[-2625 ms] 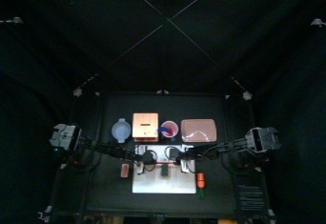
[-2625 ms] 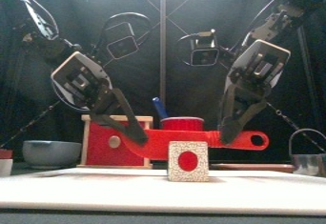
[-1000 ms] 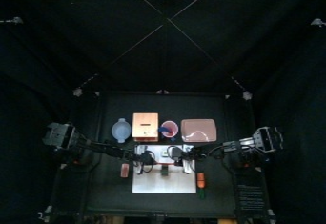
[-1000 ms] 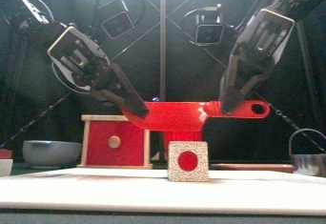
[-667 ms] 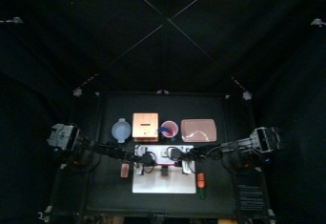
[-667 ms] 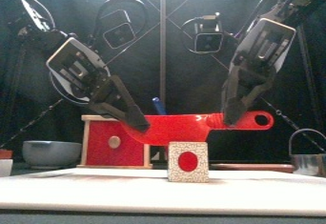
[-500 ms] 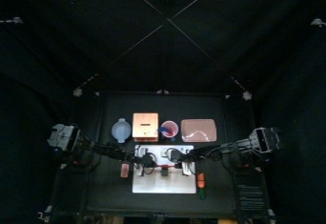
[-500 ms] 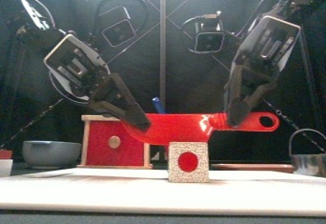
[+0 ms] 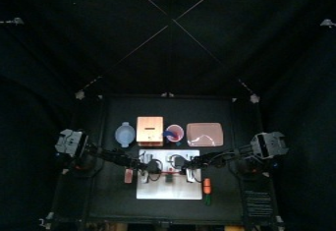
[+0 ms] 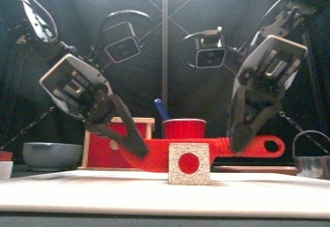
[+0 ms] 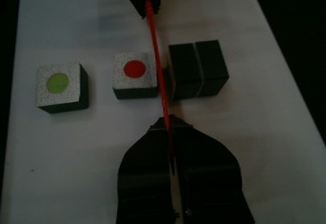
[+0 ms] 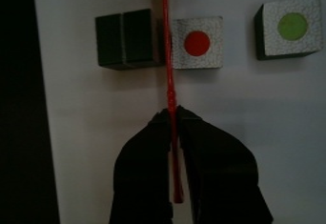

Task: Cut the sushi into 4 pieces with the knife
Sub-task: Cut the sushi into 4 pieces

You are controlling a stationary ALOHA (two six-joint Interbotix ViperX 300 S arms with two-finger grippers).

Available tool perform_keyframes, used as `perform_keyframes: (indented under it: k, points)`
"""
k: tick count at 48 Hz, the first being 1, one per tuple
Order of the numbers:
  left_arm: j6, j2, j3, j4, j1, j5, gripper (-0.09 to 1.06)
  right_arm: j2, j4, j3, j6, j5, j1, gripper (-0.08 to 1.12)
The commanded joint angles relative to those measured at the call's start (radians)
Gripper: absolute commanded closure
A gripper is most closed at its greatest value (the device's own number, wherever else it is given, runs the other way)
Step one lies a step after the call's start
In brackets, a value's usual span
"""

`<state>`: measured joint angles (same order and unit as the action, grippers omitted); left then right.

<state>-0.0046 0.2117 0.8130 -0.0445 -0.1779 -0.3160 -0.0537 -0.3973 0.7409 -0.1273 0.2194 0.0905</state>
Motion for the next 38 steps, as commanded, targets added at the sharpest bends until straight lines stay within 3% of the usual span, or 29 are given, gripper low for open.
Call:
perform_keyframes:
  k: [1, 19, 26, 38]
  points:
    - [0.006, 0.037, -0.011, -0.017, -0.008, 0.006, 0.76, -0.037, -0.002, 0.0, -0.003, 0.002, -0.002, 0.74]
    - [0.012, 0.037, -0.028, -0.011, 0.005, 0.005, 0.76, 0.002, 0.014, 0.003, -0.003, 0.002, -0.023, 0.74]
    - [0.014, 0.021, -0.026, -0.005, 0.037, 0.006, 0.76, 0.025, 0.038, 0.002, -0.003, 0.005, -0.055, 0.74]
    - [0.014, -0.031, -0.021, 0.055, 0.084, 0.011, 0.76, 0.061, 0.066, 0.0, -0.003, 0.011, -0.094, 0.74]
